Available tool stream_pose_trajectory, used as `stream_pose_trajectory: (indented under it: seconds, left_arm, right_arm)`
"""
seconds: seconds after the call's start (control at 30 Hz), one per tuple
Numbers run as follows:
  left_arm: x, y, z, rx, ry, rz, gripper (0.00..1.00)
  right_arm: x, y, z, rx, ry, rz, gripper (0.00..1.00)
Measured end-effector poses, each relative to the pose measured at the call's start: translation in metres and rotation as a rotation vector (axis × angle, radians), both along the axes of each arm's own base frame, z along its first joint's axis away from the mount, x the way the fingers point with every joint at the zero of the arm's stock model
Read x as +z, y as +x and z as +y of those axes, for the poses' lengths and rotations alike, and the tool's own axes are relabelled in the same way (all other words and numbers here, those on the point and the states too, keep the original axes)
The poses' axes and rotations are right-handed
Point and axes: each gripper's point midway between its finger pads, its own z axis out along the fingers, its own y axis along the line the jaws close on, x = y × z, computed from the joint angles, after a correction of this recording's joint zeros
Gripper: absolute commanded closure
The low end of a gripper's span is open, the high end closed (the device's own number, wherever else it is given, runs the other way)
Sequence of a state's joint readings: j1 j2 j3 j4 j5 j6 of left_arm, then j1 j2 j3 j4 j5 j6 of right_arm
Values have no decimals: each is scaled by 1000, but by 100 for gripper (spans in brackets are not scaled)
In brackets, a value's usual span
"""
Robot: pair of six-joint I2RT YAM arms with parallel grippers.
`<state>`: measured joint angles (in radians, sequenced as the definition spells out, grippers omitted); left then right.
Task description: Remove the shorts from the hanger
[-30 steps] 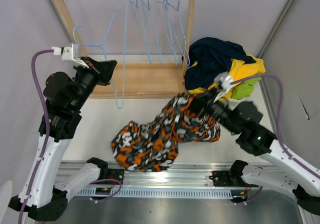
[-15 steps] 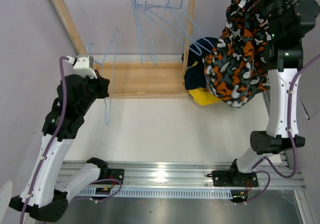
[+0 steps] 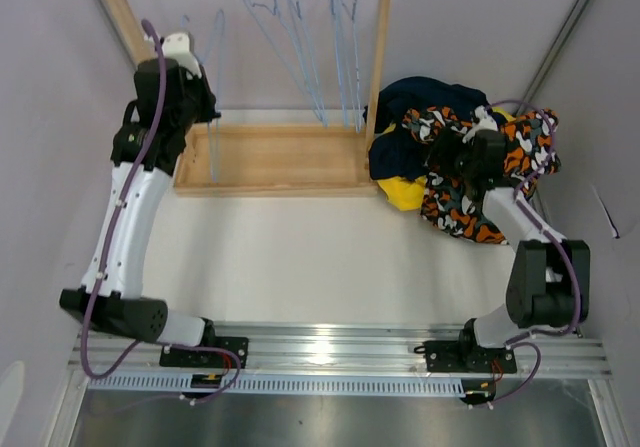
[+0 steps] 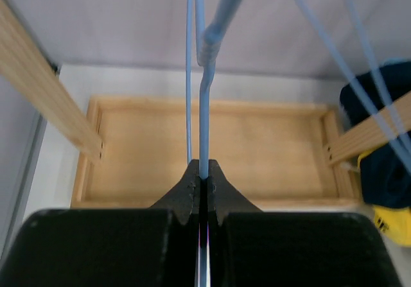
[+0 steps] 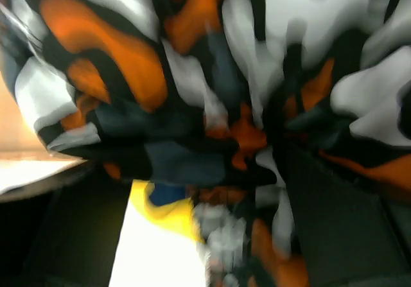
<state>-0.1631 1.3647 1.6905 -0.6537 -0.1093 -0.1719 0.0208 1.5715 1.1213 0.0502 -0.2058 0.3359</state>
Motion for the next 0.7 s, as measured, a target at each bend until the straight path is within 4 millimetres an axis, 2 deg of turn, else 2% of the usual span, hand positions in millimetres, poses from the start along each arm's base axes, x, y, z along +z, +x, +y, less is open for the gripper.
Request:
stream_pose_trajectory:
  seconds: [0.03,0.1,0.27,0.37,0.5,0.6,0.7]
  left_arm:
    - [13,9,-1,-3,-2,-28,100]
    - [35,26,-4,-10,-4,-71,100]
    - [82,61,-12,-29,-11,-169,100]
    - [94,82,-19,-46,-19,-201,100]
    - [93,115,-29,-69,-29,-226,96]
    - [73,138,-35,-79,-33,-203,94]
    - [53,158,-39,-85,-38,-179,94]
  right_arm:
    - [-13,-18,3,-3,15,24,2]
    - [-18,-50,14,10,37,20,2]
    - [28,-100,63,129,82,-156,3]
    - [36,-125,88,200,101,-210,2]
    - [19,-146,111,263,97,-185,3]
    - [10,-153,120,287,91,-165,3]
    - [4,-157,119,286,87,-157,3]
